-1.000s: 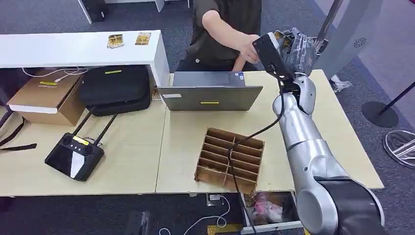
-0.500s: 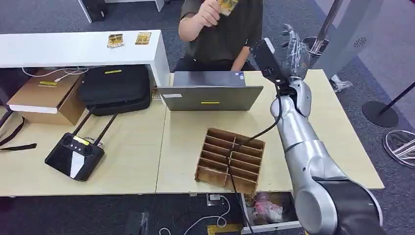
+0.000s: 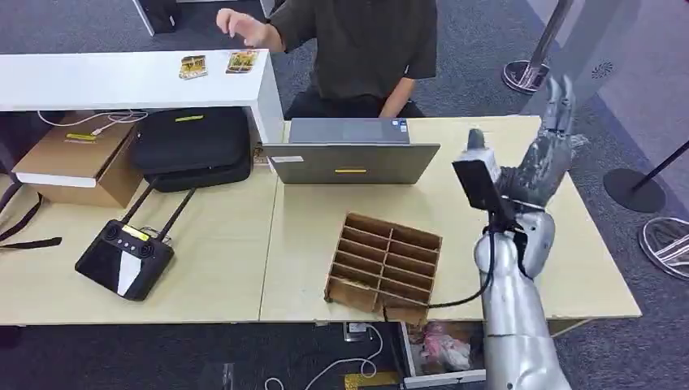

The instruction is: Pass the card to the sensor for recognition and then transmit it.

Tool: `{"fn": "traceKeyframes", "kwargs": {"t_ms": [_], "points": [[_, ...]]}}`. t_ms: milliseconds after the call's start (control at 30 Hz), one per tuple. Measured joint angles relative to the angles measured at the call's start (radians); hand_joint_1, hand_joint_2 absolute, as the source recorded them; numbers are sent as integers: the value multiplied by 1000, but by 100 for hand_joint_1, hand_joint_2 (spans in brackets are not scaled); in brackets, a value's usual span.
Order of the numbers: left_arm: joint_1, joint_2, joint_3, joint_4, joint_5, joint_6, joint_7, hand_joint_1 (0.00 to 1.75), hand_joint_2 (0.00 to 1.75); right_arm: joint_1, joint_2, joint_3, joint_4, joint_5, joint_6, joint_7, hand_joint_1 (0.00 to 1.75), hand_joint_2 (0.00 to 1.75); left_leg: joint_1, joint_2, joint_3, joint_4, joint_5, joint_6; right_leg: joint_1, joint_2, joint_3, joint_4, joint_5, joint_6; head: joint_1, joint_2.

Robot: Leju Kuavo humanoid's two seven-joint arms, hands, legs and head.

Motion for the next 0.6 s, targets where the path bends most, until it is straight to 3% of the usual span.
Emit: {"fn": "traceKeyframes", "kwargs": {"t_ms": [67, 100, 133, 200, 300, 400, 600], "points": [[11, 3, 12, 0, 11, 11, 0, 0, 0, 141, 5, -4, -178, 3, -10, -63, 0, 0, 0, 0, 0, 0, -3, -1, -1, 0, 0, 0, -1, -1, 0, 0], [16, 5, 17, 0, 21, 19, 0, 0, 0, 201, 22, -22, -262, -2, -10, -131, 0, 0, 0, 1, 0, 0, -3, -2, -1, 1, -1, 0, -2, -1, 0, 0], [19, 6, 23, 0, 27, 24, -1, 0, 0, 255, 46, -43, -347, -23, -10, -192, 0, 175, 0, 1, 1, 0, -5, -2, -1, 1, -1, 0, -2, -2, 0, 0], [23, 8, 39, 0, 44, 35, -6, 0, 0, 351, 89, -96, -487, -93, -10, -296, 0, 175, 0, 1, 1, 0, -6, -2, -1, 1, 0, 0, -4, -2, 0, 0], [34, 11, 62, 0, 66, 48, -19, 0, 0, 436, 116, -203, -706, -230, -10, -323, 0, 175, 0, 1, 2, 0, -7, -3, -1, 1, 1, 0, -6, -2, -1, 0], [38, 12, 79, 0, 75, 53, -21, 0, 0, 491, 126, -283, -834, -323, -10, -352, 0, 175, 0, 3, 3, 0, -8, -1, -1, 3, 1, 0, -6, -2, -1, 0], [40, 13, 109, 0, 96, 85, -21, 0, 0, 541, 139, -359, -938, -237, -9, -360, 0, 175, 0, 4, 6, 0, -8, -1, -1, 3, 4, 0, -6, -1, 0, 0]]}}
